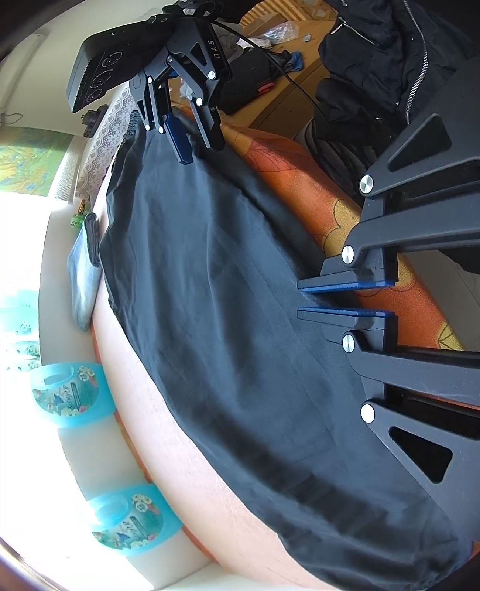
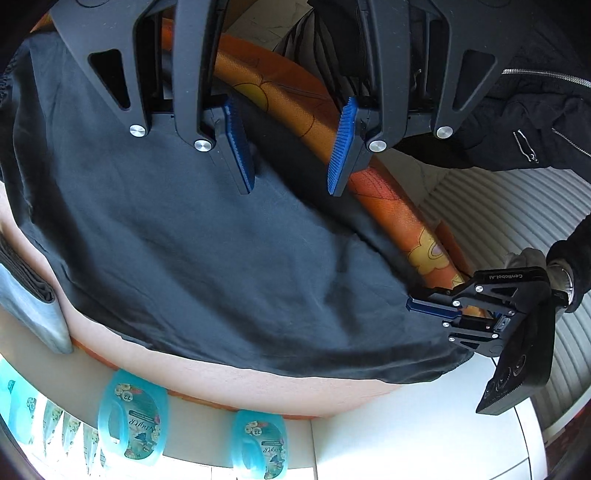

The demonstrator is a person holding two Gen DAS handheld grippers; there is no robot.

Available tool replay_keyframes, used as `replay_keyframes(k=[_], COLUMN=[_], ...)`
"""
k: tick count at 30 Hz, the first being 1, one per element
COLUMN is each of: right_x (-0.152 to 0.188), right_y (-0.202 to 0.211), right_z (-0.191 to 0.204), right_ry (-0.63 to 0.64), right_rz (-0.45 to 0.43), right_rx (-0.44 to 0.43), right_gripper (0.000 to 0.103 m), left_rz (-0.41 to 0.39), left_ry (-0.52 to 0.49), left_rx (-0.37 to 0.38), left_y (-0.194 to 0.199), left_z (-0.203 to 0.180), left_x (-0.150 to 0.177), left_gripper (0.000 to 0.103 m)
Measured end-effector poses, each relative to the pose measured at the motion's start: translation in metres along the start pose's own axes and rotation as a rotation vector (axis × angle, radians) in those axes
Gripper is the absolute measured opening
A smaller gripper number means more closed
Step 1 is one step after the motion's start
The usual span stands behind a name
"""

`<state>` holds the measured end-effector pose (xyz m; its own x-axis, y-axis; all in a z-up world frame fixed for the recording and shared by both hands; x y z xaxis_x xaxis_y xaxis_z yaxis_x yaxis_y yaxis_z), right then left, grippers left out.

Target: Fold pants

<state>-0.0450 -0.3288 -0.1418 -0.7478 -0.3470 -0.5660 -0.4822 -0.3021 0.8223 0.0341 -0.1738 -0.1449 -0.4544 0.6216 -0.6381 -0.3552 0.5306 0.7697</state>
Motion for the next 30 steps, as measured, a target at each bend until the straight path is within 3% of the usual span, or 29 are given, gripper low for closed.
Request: replay_keyframes(k=[2,3,11,12,14,15,19,21,22,26,30], right_x=[-0.001,-0.002,-0.004,-0.003,-0.003,-0.004,-0.006,-0.006,-0.007,-0.007,0.004], right_y=[-0.003,-0.003,0.008,0.006,0.003,0.002,0.003,0.004,0.004,0.006,-0.003], right_z=[0.0,0.0,0.004,0.003,-0.002,-0.004,-0.008,-0.01,-0.011,-0.008,-0.001], right_ry=[-0.004,-0.001,0.034,0.047,0.031,0.016,0.006,0.004,0.002,0.004,0.066], right_rz=[0.018,0.02,0.023,0.027,0.037,0.038,0.033,0.031,0.03,0.03,0.092], right_rx=[-0.007,0.0,-0.015,0.012,0.018,0.012,0.006,0.011,0.012,-0.002,0.015], right_gripper=[0.011,0.008,0.007,0.007,0.007,0.007,0.007,0.007,0.007,0.007,0.007], left_rz=[-0.006,-0.011,-0.02,-0.016,-0.011,-0.007,0.011,0.015,0.02,0.015,0.04], left_ry=[0.015,0.019,0.041,0.033,0.011,0.003,-0.047,-0.073,-0.079,-0.032,-0.042], left_rx=[-0.001,-0.005,-0.013,-0.014,-0.015,-0.02,-0.038,-0.036,-0.035,-0.011,0.005], left_y=[0.003,0.005,0.019,0.017,0.014,0.012,0.003,0.0,-0.001,0.006,0.014], left_z=[0.002,0.004,0.01,0.008,0.004,0.003,0.002,0.002,0.002,0.007,0.005], left_x=[0.002,0.002,0.009,0.009,0.009,0.007,0.005,0.005,0.005,0.007,0.021], left_gripper=[0.003,0.003,0.003,0.005,0.022,0.025,0.026,0.018,0.003,0.002,0.002])
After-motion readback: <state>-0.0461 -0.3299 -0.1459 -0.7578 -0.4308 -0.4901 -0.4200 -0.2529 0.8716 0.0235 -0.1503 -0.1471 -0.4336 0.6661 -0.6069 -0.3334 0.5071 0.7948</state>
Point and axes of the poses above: each gripper's, at about its wrist camera, not at the fingertips, and y roughly against the way its jaws point, z to its left, x to its underside, the point moved 7 cm from there along -y, roughly the way its jaws point
